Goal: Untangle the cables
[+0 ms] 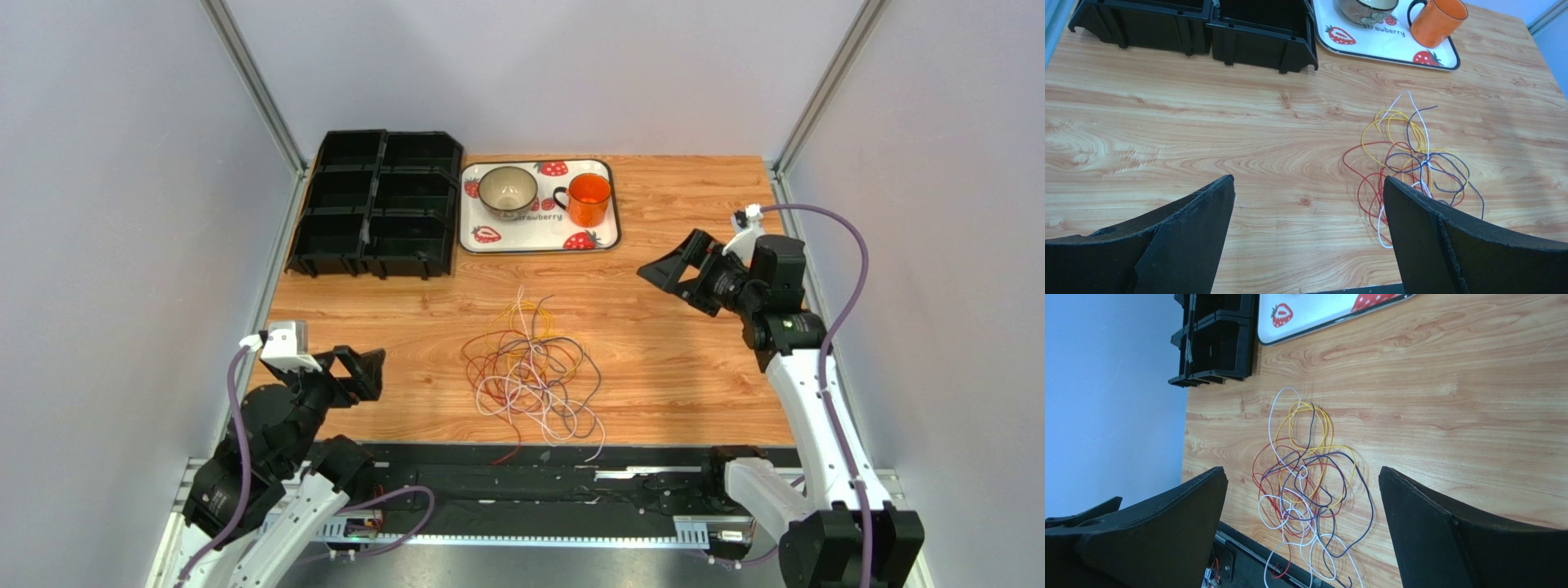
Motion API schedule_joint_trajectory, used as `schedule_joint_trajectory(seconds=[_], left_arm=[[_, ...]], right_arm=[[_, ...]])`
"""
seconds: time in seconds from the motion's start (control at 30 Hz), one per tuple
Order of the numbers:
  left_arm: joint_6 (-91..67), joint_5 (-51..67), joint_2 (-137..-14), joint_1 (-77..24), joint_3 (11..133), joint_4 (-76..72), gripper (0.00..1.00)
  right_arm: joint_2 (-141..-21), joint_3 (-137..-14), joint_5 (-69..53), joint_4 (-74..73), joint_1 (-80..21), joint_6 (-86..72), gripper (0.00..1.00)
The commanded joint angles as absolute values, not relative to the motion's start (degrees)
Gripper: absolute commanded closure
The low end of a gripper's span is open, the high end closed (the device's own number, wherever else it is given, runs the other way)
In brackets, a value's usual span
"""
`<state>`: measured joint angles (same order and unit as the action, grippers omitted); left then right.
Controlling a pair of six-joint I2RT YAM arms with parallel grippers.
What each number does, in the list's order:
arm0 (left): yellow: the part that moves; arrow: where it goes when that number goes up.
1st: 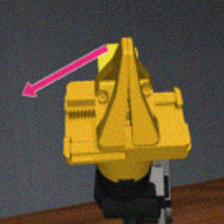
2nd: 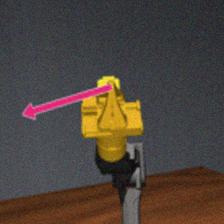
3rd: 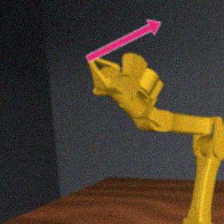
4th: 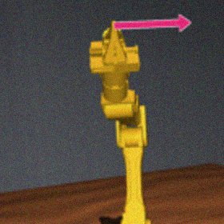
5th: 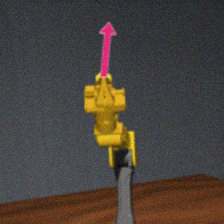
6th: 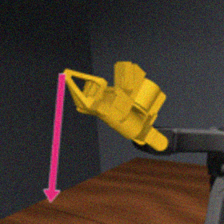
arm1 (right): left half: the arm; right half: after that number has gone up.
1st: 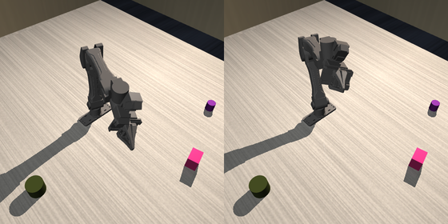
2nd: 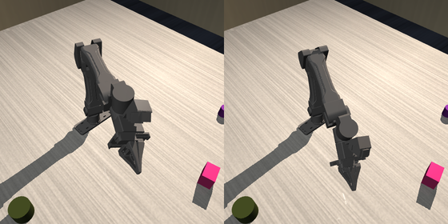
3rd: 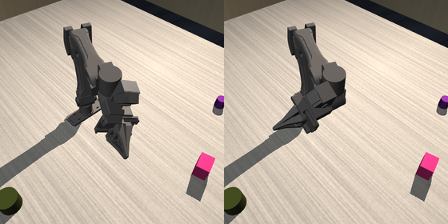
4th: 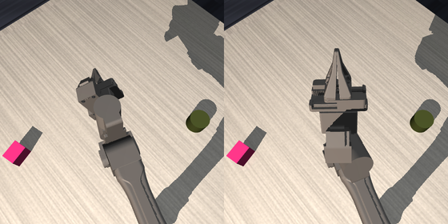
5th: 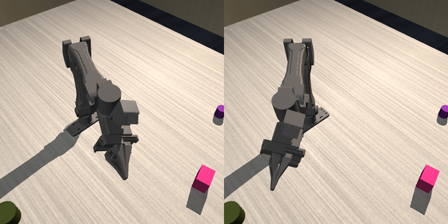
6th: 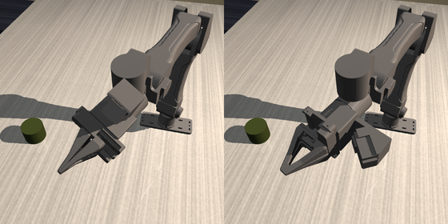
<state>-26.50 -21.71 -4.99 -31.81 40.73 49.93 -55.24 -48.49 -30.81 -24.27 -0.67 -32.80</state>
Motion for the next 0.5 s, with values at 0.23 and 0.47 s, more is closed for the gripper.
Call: schedule_joint_trajectory(seconds=[0.23,0.47], left_arm=[[-24.1,-12.2,-9.7,-31.9,48.6,47.6,0.01],[-28.3,-0.4,-15.2,-31.9,54.0,39.5,0.01]], right_arm=[[-47.9,-50.1,-22.5,-28.5,-0.5,-32.3,0.0],[-54.1,-41.9,-47.9,-17.2,11.4,-44.5,0.02]])
